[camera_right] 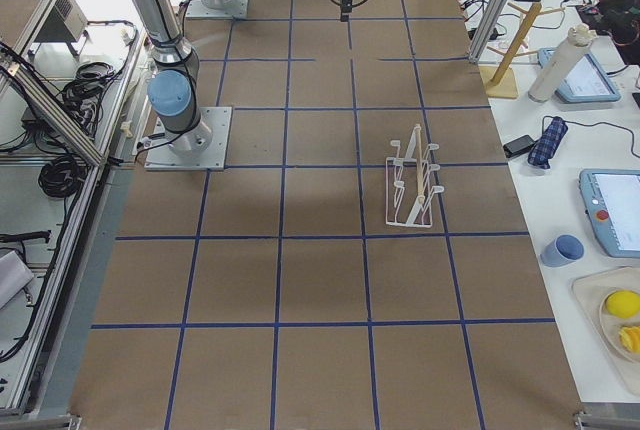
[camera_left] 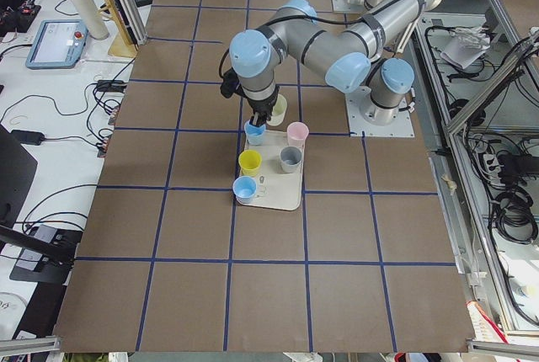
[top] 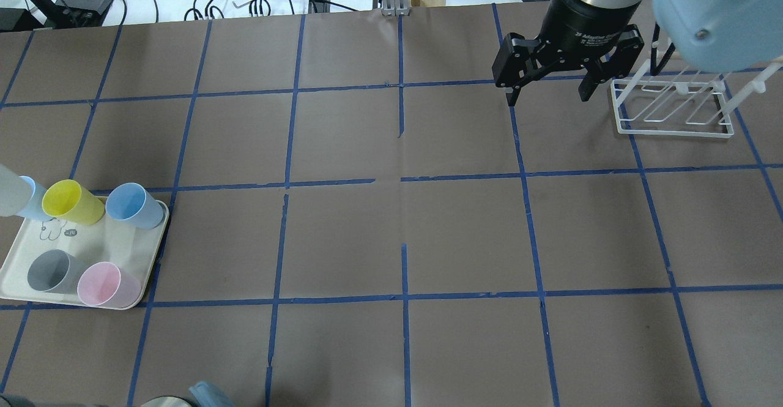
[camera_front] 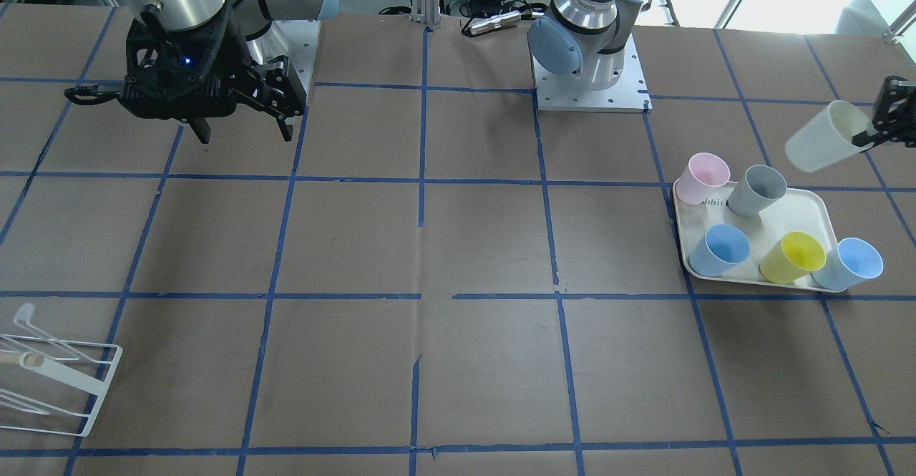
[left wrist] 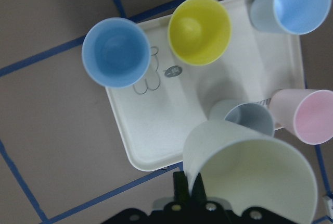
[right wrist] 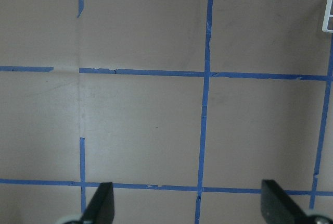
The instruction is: Transfer IKEA cup to right arm and place on rack
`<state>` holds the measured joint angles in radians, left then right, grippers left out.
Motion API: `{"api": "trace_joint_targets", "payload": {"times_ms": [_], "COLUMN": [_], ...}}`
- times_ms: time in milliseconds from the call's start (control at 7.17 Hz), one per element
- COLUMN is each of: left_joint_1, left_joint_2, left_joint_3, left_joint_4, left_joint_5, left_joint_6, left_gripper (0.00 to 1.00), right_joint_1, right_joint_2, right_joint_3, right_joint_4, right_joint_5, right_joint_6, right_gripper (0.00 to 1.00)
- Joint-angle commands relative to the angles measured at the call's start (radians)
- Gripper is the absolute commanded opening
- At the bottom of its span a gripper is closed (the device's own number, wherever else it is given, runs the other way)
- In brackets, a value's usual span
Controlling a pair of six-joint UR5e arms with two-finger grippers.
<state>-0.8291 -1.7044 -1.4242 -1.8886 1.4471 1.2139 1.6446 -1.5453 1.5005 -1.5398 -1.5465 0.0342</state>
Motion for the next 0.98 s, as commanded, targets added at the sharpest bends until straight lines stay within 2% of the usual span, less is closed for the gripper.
{"api": "trace_joint_targets", "payload": {"times_ms": [0,140,279,419,558,837], "left_joint_1": [-0.143,-0.227,-0.299,-0.342,-0.369,-0.431], "left_joint_2": [0.028,0.031,0.035,0.042,0.049,0.046], "left_joint_3": [-0.013,-0.042,-0.092,-0.154,-0.22,-0.347], "left_joint_4": [-0.175,-0.184,-0.188,-0.205,-0.202,-0.199], "left_joint_5": [-0.214,-0.3,-0.391,-0.544,-0.647,-0.914], "left_joint_6": [-0.118,-0.178,-0.212,-0.29,-0.313,-0.313], "left_gripper": [0.0,0.0,0.0,0.0,0.0,0.0], "right_joint_1": [-0.041,-0.073,-0.128,-0.193,-0.254,-0.366], "right_joint_2": [-0.009,-0.018,-0.033,-0.053,-0.065,-0.084], "right_joint_3": [-0.008,-0.009,-0.012,-0.016,-0.017,-0.017], "right_joint_4": [0.01,0.015,0.05,0.079,0.096,0.134], "right_joint_5": [0.002,0.006,0.053,0.095,0.136,0.245], "right_joint_6": [-0.014,-0.028,-0.06,-0.074,-0.079,-0.086], "right_gripper": [1.0,1.0,1.0,1.0,1.0,1.0]}}
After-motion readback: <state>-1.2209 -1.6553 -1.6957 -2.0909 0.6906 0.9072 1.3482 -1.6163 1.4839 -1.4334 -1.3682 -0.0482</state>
